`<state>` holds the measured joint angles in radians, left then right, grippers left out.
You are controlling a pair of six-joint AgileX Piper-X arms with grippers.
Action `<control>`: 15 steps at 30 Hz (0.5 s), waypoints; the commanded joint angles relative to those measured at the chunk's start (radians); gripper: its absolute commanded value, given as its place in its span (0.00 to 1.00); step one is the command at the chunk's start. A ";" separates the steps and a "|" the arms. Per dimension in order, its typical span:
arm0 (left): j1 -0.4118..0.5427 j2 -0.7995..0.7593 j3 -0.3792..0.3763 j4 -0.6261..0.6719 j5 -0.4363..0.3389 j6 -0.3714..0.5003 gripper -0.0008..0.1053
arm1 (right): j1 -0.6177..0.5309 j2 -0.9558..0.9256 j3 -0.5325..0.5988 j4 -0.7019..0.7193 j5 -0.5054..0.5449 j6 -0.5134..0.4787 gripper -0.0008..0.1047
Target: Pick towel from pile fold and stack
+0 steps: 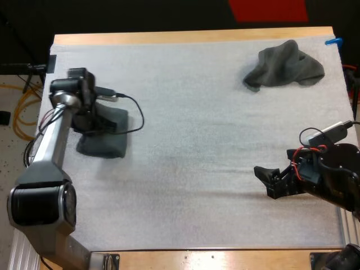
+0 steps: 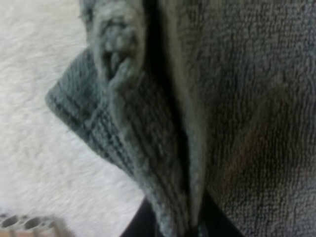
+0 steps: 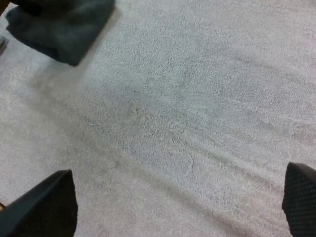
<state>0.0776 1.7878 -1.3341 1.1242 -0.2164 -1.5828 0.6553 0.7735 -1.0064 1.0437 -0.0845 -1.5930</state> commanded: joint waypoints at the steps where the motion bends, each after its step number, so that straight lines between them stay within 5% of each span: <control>1: 0.013 -0.010 -0.008 0.003 -0.014 0.012 0.01 | 0.000 -0.002 -0.007 -0.013 0.005 -0.002 0.78; 7: 0.039 -0.010 -0.008 -0.003 -0.039 0.059 0.04 | 0.000 -0.002 -0.007 -0.013 0.005 -0.002 0.78; 15: 0.039 -0.010 -0.011 -0.016 -0.121 0.063 0.44 | 0.000 -0.002 -0.007 -0.013 0.005 -0.002 0.78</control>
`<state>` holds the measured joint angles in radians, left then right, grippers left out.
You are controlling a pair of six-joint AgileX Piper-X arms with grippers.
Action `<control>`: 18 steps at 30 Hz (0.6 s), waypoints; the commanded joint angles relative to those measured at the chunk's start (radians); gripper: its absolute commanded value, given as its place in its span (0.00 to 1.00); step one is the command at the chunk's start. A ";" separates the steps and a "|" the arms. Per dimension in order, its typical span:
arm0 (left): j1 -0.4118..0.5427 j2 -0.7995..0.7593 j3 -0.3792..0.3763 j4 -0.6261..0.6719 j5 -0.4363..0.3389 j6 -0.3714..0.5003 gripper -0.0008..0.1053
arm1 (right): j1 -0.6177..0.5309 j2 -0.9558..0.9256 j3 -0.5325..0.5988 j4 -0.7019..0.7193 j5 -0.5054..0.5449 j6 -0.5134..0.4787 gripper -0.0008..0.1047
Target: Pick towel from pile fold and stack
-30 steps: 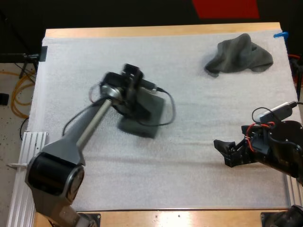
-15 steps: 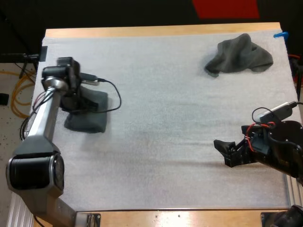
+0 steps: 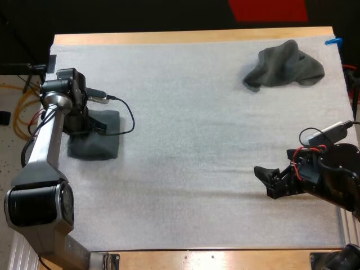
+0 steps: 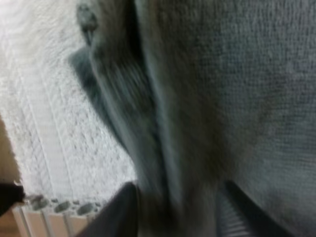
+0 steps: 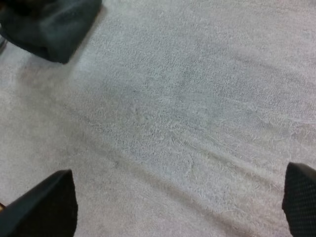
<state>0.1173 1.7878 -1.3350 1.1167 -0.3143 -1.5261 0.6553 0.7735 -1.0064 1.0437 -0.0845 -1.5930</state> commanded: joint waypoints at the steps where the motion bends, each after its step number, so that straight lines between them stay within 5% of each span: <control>1: -0.001 -0.014 -0.014 -0.008 -0.054 0.004 0.48 | 0.000 -0.002 -0.007 -0.013 0.005 -0.002 0.78; 7: -0.001 -0.098 -0.046 -0.033 -0.069 0.004 0.49 | 0.000 -0.002 -0.007 -0.013 0.005 -0.002 0.78; 18: -0.001 -0.340 -0.054 0.001 0.147 -0.035 0.49 | 0.000 -0.002 -0.007 -0.014 -0.003 -0.002 0.78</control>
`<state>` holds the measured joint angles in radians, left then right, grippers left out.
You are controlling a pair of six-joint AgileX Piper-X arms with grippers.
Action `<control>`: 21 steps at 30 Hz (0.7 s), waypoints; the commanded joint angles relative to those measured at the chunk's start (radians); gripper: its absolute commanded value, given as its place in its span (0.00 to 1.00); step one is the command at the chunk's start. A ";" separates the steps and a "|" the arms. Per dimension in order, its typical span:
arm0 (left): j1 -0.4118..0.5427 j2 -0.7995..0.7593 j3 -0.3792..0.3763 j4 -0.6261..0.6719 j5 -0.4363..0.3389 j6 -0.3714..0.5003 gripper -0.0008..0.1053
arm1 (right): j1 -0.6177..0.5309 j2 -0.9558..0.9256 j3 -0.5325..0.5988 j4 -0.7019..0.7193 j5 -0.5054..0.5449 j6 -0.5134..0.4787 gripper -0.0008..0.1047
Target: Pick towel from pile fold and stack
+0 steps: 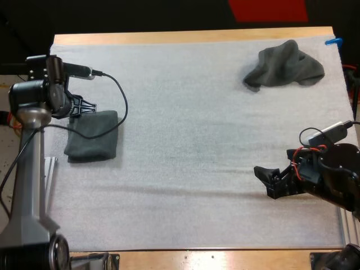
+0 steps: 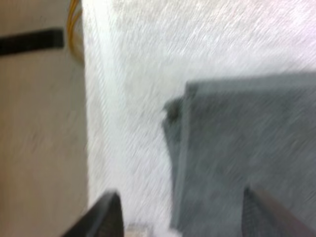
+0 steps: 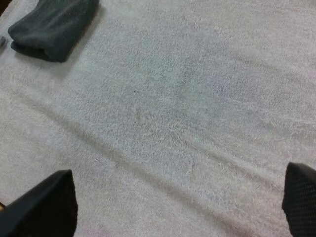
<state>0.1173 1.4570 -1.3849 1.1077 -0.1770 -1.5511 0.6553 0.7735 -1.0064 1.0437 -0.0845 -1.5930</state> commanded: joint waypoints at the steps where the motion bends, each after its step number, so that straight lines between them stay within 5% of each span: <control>1: -0.001 -0.037 -0.004 0.012 0.053 -0.023 0.49 | 0.000 -0.002 -0.007 -0.014 -0.003 -0.002 0.78; 5: -0.006 -0.131 -0.004 0.007 0.215 -0.065 0.49 | -0.001 0.007 -0.007 -0.038 -0.003 -0.002 0.78; 12: -0.018 -0.239 -0.004 -0.008 0.230 -0.071 0.49 | -0.117 0.132 -0.007 -0.111 -0.016 0.001 0.78; 21: -0.018 -0.319 -0.004 0.001 0.264 -0.071 0.49 | -0.440 0.293 -0.068 -0.187 -0.106 -0.102 0.78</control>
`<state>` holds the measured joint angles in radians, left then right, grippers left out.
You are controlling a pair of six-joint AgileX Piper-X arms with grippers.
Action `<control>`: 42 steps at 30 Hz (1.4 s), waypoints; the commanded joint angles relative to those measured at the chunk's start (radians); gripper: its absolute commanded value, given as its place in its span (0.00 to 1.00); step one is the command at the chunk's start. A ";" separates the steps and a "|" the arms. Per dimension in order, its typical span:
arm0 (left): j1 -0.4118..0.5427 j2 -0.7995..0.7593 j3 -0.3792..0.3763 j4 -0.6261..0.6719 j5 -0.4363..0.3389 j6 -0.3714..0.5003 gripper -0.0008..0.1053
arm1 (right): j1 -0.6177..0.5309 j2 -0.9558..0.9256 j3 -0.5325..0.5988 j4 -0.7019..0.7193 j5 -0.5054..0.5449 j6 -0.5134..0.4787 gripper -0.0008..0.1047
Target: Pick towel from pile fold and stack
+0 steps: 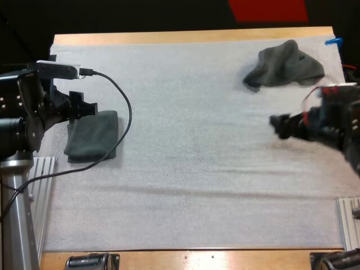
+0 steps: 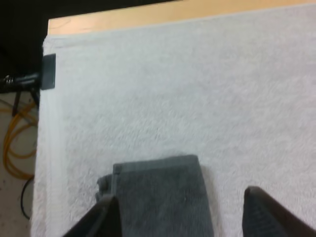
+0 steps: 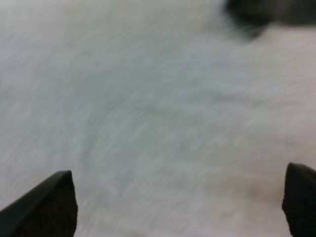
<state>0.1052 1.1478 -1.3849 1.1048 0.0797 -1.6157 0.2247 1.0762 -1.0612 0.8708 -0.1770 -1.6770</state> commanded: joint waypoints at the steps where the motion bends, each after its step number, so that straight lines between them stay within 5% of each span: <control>1: -0.005 -0.018 -0.004 0.004 0.007 -0.007 0.49 | -0.055 -0.009 -0.032 -0.014 -0.014 -0.034 0.78; 10: -0.031 -0.101 -0.004 0.004 0.013 -0.007 0.49 | -0.334 -0.058 -0.134 0.087 -0.013 -0.105 0.78; 19: -0.176 -0.236 0.013 0.012 0.000 0.009 0.49 | -0.349 -0.247 -0.134 0.164 0.068 -0.171 0.78; 27: -0.188 -0.493 0.170 -0.027 -0.004 0.012 0.49 | -0.278 -0.454 -0.108 0.164 0.068 -0.167 0.78; 35: -0.188 -0.849 0.349 -0.043 -0.136 0.012 0.49 | -0.254 -0.692 0.040 0.165 0.068 -0.160 0.78; 42: -0.188 -1.063 0.417 0.051 -0.136 0.004 0.49 | -0.254 -0.888 0.154 0.165 0.052 -0.160 0.78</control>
<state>-0.0804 0.0865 -0.9693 1.1515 -0.0436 -1.6038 -0.0305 0.1961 -0.9092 1.0387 -0.1163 -1.8332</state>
